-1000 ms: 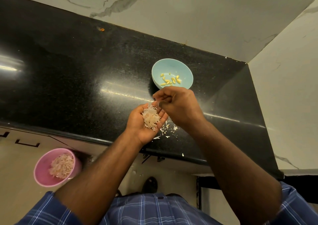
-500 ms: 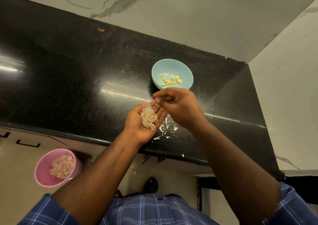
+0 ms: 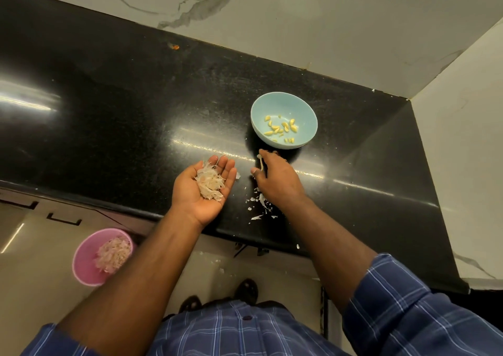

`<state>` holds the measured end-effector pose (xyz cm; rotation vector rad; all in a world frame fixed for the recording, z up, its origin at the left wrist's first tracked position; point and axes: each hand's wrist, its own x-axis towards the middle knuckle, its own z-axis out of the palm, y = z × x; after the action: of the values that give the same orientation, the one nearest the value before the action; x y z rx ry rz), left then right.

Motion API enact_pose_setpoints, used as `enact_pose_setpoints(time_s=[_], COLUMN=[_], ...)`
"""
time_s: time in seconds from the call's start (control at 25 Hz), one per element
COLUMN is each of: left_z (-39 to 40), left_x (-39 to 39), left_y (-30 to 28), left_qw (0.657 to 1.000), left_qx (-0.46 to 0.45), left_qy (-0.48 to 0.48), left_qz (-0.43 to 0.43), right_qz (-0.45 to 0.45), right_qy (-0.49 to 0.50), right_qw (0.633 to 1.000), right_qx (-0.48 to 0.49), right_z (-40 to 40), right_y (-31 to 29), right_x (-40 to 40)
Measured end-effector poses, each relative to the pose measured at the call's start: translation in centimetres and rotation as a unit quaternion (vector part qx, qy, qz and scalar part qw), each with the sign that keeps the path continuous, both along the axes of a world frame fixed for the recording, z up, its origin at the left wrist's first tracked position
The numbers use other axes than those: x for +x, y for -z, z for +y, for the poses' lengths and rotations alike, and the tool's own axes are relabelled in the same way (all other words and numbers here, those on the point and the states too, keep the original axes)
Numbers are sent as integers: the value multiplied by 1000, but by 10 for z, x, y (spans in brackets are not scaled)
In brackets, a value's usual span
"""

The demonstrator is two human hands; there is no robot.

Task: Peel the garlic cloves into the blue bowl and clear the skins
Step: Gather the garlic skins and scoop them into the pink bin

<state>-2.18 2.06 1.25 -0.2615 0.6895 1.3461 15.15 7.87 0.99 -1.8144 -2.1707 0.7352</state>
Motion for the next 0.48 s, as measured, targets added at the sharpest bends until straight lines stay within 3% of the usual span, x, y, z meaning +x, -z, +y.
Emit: enact_pose_setpoints(time_s=[0.28, 0.36, 0.48], left_z=[-7, -9, -12], left_x=[-6, -5, -6], left_y=[-1, -2, -1], left_qw=[1000, 1000, 1000], left_qx=[-2, -4, -9], left_qy=[-13, -10, -7], left_qz=[3, 8, 12], right_qz=[-10, -47, -90], right_qy=[-143, -219, -253], right_qw=[989, 973, 961], right_qx=[31, 55, 64], right_z=[-3, -5, -16], right_y=[3, 5, 8], right_x=[-23, -27, -6])
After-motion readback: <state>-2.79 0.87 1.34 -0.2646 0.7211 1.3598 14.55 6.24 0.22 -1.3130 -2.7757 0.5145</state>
